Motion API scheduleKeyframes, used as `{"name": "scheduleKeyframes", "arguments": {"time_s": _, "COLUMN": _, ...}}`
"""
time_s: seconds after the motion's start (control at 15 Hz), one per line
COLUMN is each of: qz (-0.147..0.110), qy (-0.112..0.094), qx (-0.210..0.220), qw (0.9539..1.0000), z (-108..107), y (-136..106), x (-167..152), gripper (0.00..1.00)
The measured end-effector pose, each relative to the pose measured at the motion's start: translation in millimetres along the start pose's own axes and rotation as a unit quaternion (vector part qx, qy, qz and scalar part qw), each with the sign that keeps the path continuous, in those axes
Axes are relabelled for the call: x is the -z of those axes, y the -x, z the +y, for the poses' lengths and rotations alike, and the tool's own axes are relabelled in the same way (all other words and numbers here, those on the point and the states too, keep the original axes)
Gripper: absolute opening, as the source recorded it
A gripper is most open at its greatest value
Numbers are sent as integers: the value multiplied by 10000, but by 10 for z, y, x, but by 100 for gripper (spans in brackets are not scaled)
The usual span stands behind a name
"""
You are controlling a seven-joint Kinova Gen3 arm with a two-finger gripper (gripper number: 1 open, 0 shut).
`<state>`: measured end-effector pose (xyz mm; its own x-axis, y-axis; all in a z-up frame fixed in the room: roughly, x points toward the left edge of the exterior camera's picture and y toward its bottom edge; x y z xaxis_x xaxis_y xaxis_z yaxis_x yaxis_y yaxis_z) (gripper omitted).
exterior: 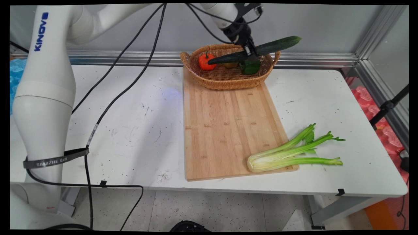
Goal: Place the picked object on the cutting board
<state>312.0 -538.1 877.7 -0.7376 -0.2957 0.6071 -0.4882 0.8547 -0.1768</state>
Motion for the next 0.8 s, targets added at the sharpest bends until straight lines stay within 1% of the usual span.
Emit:
{"name": "scheduleKeyframes", "arguments": {"time_s": 0.13, "qz": 23, "qy": 36, "qx": 51, "qw": 10000, "z": 96, "y": -129, "x": 76, "gripper": 0}}
{"name": "scheduleKeyframes", "arguments": {"time_s": 0.33, "qz": 14, "qy": 95, "qx": 143, "qw": 9999, "z": 237, "y": -253, "x": 170, "gripper": 0}}
{"name": "scheduleKeyframes", "arguments": {"time_s": 0.4, "qz": -2, "qy": 137, "qx": 186, "qw": 9997, "z": 321, "y": -304, "x": 209, "gripper": 0}}
{"name": "scheduleKeyframes", "arguments": {"time_s": 0.53, "qz": -31, "qy": 193, "qx": 241, "qw": 9995, "z": 436, "y": -353, "x": 255, "gripper": 0}}
{"name": "scheduleKeyframes", "arguments": {"time_s": 0.73, "qz": -125, "qy": 318, "qx": 346, "qw": 9988, "z": 702, "y": -406, "x": 335, "gripper": 0}}
{"name": "scheduleKeyframes", "arguments": {"time_s": 0.8, "qz": -148, "qy": 344, "qx": 360, "qw": 9986, "z": 759, "y": -406, "x": 347, "gripper": 0}}
